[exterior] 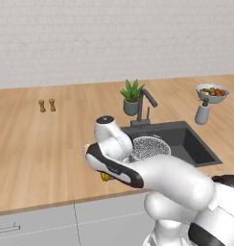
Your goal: Put the colander in the sink, put the tangerine, mango in the colander, and turn on the sink faucet and pour water over the colander.
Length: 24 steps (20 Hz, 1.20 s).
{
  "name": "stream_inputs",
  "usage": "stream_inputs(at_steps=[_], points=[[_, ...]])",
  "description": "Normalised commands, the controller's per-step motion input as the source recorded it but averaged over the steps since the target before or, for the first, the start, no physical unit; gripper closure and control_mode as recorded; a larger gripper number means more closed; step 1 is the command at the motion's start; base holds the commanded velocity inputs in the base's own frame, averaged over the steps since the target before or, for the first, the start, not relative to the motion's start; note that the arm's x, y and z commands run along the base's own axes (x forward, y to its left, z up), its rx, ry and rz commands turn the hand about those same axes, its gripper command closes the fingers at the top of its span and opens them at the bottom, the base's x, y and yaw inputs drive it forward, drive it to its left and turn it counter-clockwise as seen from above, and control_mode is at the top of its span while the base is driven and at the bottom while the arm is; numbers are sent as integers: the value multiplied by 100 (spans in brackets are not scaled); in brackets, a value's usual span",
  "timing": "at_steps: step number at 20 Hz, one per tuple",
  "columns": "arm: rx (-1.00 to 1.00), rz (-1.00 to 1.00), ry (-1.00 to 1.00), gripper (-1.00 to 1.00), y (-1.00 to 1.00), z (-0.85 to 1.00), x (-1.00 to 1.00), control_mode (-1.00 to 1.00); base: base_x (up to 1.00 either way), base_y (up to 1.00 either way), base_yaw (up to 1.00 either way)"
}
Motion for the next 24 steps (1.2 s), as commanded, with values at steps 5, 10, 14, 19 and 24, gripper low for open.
stream_inputs(at_steps=[5, 10, 14, 19, 24], points=[[10, -20, -36, 100, -66, 100, -29, -100, 0, 0, 0], [13, -39, -20, 100, -65, 100, -3, -100, 0, 0, 0], [35, -28, 8, 100, -92, 100, 0, -100, 0, 0, 0], [45, -14, 30, 100, -100, 100, 0, -100, 0, 0, 0], [34, -13, 31, 100, -100, 91, 2, -100, 0, 0, 0]])
